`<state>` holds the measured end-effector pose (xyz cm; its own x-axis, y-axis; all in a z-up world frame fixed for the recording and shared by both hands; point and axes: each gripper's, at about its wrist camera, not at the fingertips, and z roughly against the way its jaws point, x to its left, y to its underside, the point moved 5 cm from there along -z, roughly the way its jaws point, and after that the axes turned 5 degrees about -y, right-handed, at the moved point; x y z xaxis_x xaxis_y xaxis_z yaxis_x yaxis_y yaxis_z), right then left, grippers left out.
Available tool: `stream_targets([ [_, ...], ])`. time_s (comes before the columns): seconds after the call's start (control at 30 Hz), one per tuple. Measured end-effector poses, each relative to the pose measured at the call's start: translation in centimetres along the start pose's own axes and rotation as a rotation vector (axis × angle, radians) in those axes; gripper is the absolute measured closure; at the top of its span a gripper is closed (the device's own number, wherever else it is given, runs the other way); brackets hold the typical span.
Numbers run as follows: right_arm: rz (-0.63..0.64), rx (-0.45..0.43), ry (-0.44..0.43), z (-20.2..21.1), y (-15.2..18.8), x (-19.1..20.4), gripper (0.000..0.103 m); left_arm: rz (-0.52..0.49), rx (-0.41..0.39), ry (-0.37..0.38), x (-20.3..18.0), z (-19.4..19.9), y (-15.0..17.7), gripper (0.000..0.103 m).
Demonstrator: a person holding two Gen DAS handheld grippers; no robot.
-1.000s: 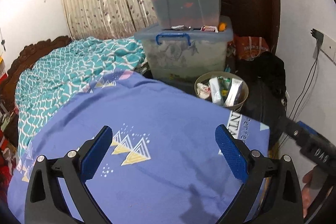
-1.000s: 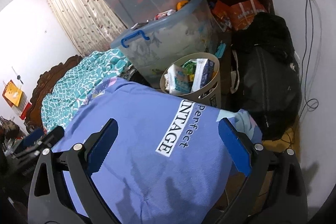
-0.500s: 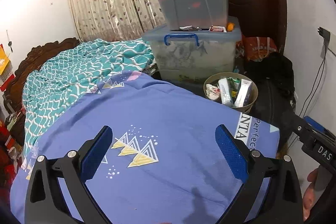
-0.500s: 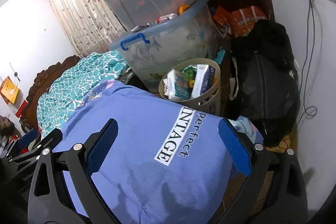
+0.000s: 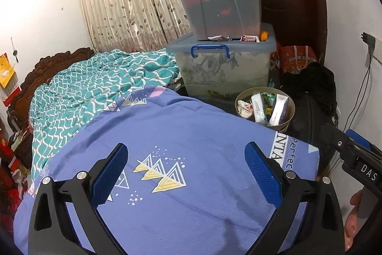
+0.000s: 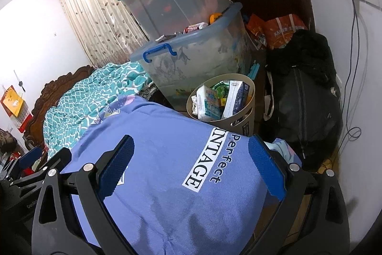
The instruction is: Collect trash
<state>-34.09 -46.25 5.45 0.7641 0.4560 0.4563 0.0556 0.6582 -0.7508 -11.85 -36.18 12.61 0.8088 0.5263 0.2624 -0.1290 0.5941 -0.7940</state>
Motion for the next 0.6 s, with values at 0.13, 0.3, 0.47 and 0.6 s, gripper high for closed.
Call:
stream_targets([
  [0.13, 0.004, -0.005, -0.003, 0.23, 0.08, 0.31, 0.007, 0.007, -0.01, -0.003, 0.33, 0.41, -0.13, 0.009],
  [0.3, 0.004, -0.005, -0.004, 0.33, 0.2, 0.39, 0.007, 0.007, -0.014, -0.01, 0.45, 0.62, -0.11, 0.009],
  [0.47, 0.002, -0.004, -0.004, 0.29, 0.21, 0.42, 0.007, 0.006, -0.017, -0.026, 0.68, 0.86, -0.14, 0.009],
  [0.6, 0.003, -0.003, -0.005, 0.32, 0.26, 0.46, 0.007, 0.004, -0.018, -0.032, 0.76, 0.86, -0.12, 0.009],
])
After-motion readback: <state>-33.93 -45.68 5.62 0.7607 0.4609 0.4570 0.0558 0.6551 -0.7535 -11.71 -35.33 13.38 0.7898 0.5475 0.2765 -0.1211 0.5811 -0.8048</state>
